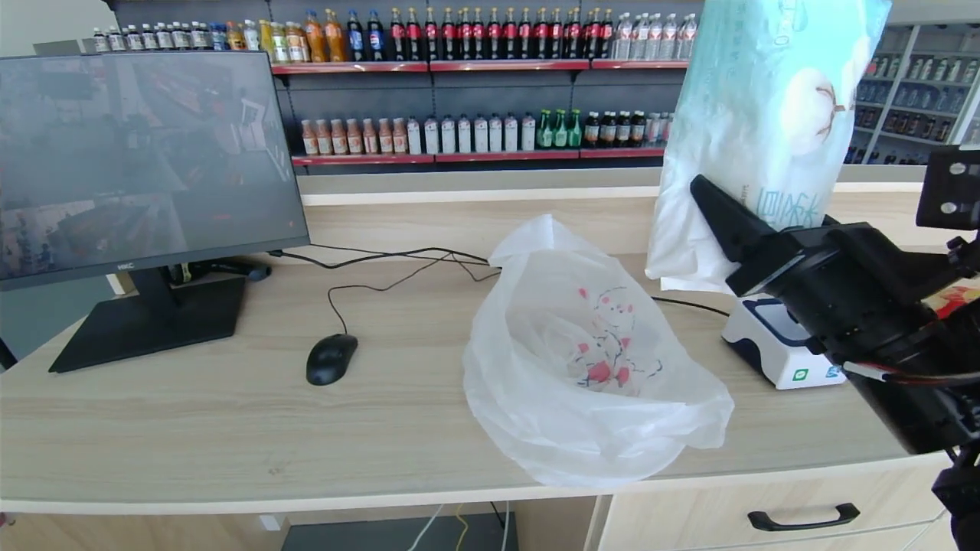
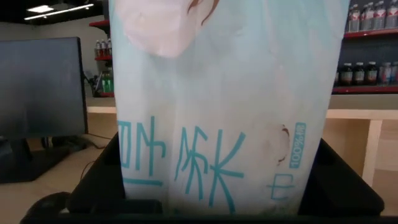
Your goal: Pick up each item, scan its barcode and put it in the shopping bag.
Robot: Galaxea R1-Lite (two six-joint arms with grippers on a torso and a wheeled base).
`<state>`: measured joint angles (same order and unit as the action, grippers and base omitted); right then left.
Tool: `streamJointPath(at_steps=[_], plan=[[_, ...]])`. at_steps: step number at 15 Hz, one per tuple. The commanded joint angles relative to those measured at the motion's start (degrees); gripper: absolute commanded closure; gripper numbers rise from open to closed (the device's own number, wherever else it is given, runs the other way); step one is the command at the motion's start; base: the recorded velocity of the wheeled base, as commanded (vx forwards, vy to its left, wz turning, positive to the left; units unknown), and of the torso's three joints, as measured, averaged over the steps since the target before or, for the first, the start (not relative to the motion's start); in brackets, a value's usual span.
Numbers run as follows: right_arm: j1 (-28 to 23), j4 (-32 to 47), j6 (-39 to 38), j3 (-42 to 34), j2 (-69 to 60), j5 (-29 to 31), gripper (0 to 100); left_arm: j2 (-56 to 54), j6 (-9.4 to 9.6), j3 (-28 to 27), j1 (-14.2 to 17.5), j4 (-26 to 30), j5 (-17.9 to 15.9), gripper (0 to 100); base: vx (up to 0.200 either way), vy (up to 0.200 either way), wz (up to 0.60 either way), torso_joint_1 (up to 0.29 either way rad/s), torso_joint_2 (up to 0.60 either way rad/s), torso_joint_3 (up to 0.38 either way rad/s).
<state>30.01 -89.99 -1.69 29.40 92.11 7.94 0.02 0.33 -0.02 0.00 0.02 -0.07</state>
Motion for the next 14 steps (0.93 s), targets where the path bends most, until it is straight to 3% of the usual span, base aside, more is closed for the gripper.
streamJointPath(at_steps=[1,4,8,11,14], plan=[[1.6,1.6,-2.9,1.7,0.3,-0.3,100,0.1,0.02,0.0,0.0,0.0,0.0,0,0.000,0.000,0.00,0.000,0.00,0.000],[2.7,14.7,-11.0,7.6,-0.3,0.2,100,0.0,0.02,0.0,0.0,0.0,0.0,0,0.000,0.000,0.00,0.000,0.00,0.000],[4.2,22.1,-19.5,11.0,2.5,-0.2,100,0.0,0.02,0.0,0.0,0.0,0.0,0,0.000,0.000,0.00,0.000,0.00,0.000],[4.1,47.9,-30.8,19.2,-0.2,-0.1,100,0.0,-0.07,0.0,0.0,0.0,0.0,0,0.000,0.000,0.00,0.000,0.00,0.000],[3.9,62.3,-38.4,25.4,-0.4,-2.9,100,0.0,-0.07,0.0,0.0,0.0,0.0,0,0.000,0.000,0.00,0.000,0.00,0.000]])
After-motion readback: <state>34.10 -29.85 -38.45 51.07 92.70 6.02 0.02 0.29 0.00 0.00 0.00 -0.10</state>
